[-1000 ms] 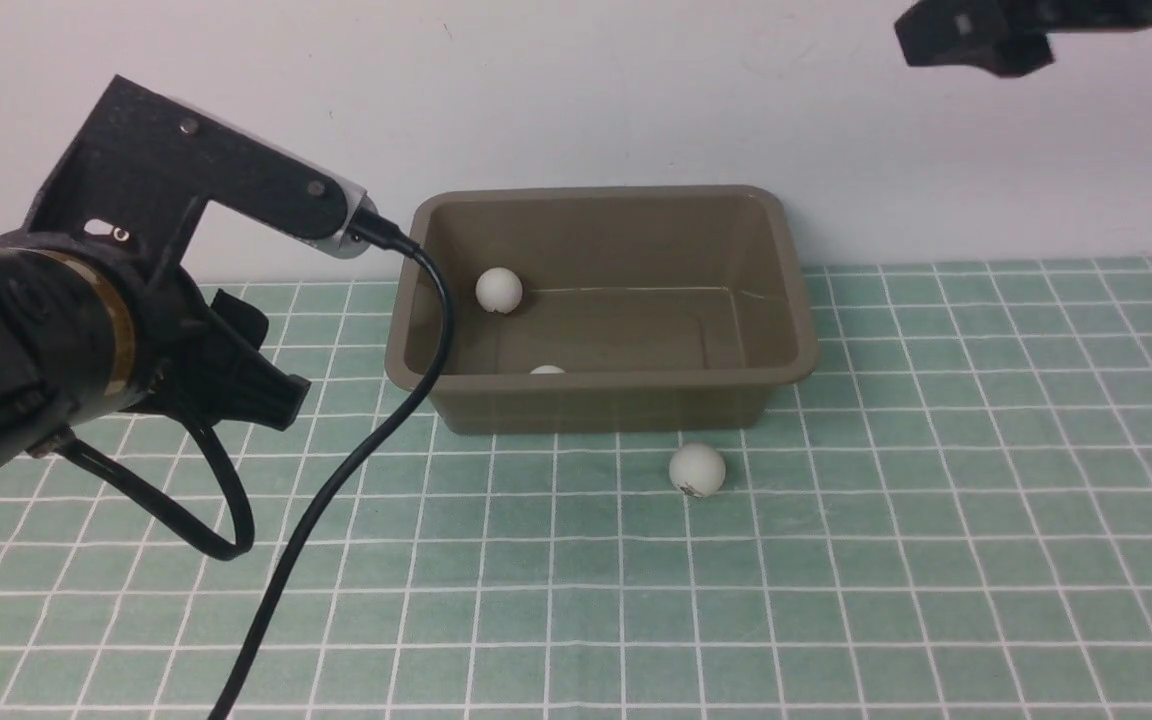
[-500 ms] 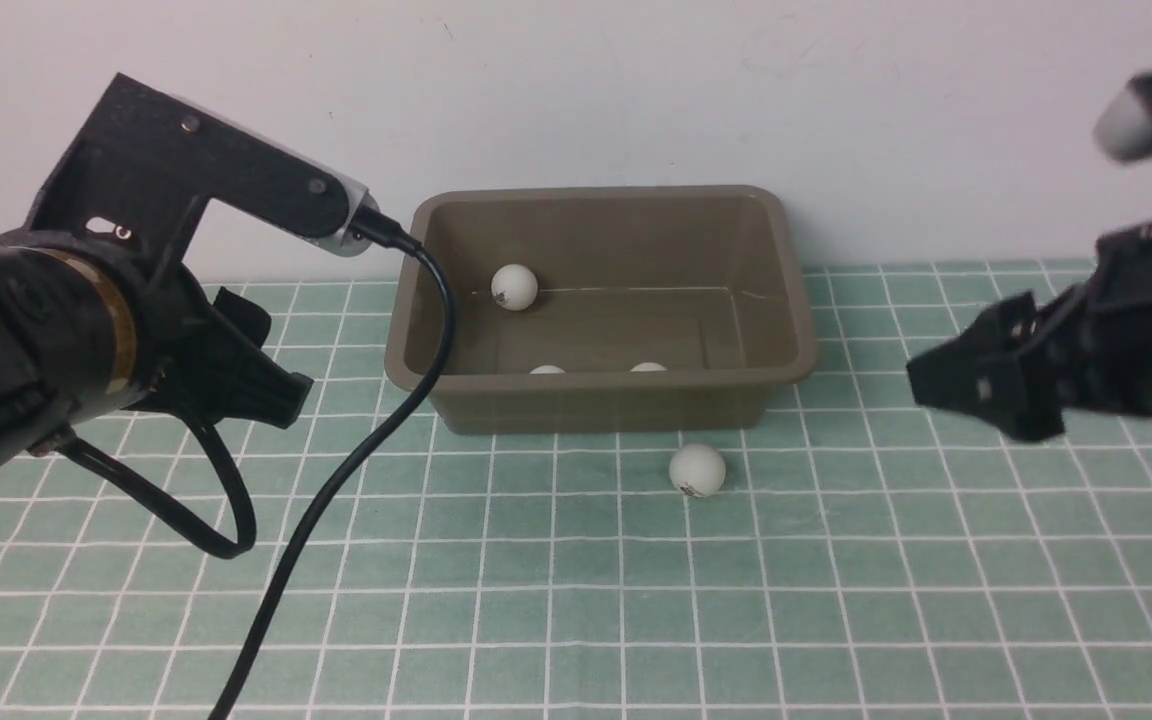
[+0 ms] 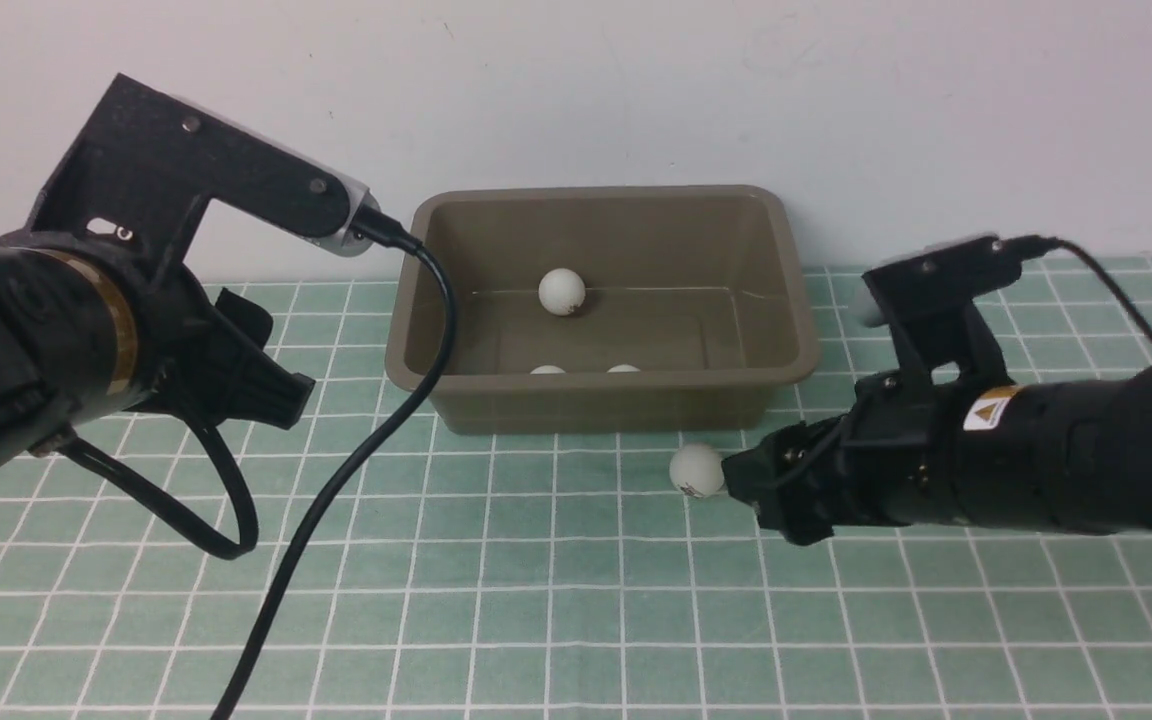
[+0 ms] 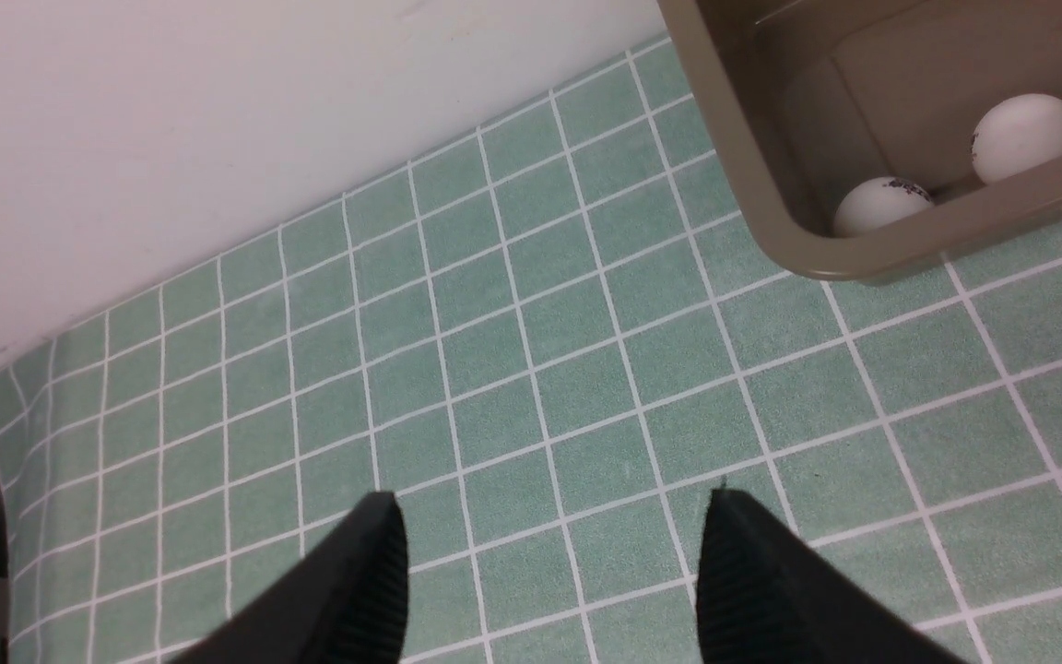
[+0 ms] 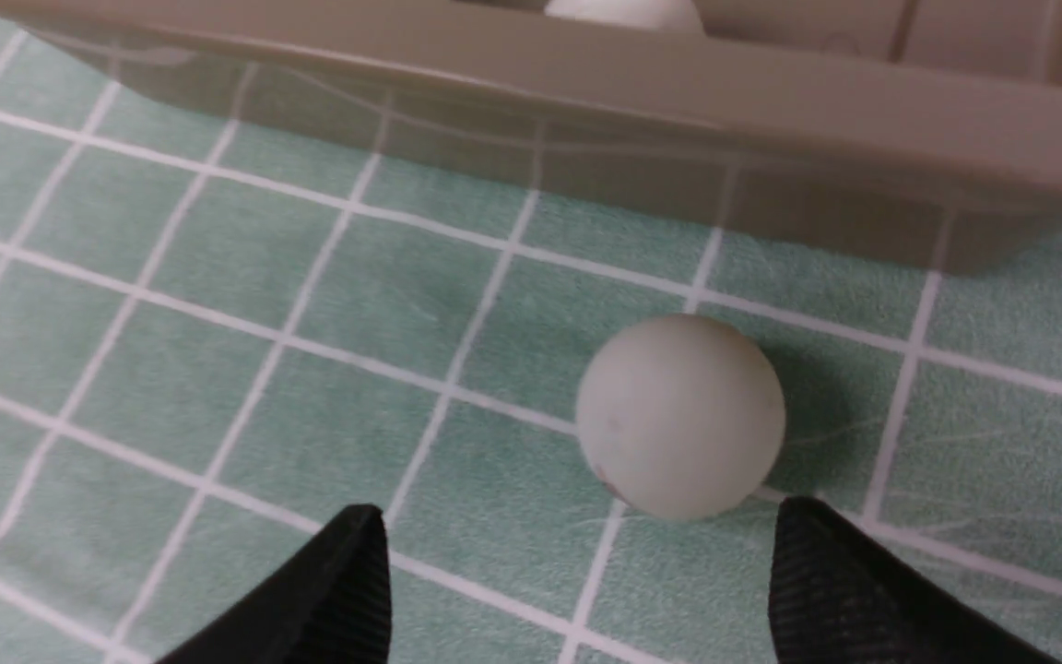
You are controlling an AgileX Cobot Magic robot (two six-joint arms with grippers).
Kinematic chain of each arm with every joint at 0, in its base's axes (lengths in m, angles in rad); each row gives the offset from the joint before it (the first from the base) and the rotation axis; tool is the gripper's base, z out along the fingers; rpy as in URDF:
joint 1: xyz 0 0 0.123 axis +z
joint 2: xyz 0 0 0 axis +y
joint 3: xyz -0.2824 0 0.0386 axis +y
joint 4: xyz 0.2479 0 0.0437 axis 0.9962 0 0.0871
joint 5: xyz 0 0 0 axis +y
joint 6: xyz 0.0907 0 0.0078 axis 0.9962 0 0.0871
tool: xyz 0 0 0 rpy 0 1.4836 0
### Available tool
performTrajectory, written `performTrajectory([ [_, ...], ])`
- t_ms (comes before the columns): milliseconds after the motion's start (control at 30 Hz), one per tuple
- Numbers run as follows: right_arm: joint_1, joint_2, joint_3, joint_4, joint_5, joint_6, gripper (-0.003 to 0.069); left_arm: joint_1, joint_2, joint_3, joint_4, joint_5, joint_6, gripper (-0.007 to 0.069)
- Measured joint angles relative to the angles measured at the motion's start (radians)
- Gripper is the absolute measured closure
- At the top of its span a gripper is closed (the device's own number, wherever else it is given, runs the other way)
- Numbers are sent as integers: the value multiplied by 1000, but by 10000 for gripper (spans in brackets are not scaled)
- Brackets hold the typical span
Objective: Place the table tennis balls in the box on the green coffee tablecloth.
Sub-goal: 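Reach for and grasp a ping pong ball on the table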
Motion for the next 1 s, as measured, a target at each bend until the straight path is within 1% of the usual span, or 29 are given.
performTrajectory([
  [267,0,51,-1,7,-71,0,162,0,0,0,0,0,0,241],
  [633,0,113,-60,7,-84,0,162,0,0,0,0,1,0,241],
  [800,0,144,-64,8,-85,3,175,0,0,0,0,1,0,241],
  [867,0,159,-64,8,-87,4,196,0,0,0,0,1,1,241],
  [900,0,163,-64,8,-89,4,221,0,0,0,0,1,1,241],
  [933,0,163,-64,8,-93,4,261,0,0,0,0,1,1,241],
  [967,0,163,-65,6,-100,2,329,0,0,0,0,1,1,241],
  [1000,0,163,-65,1,-104,-4,365,0,0,0,0,1,1,241],
])
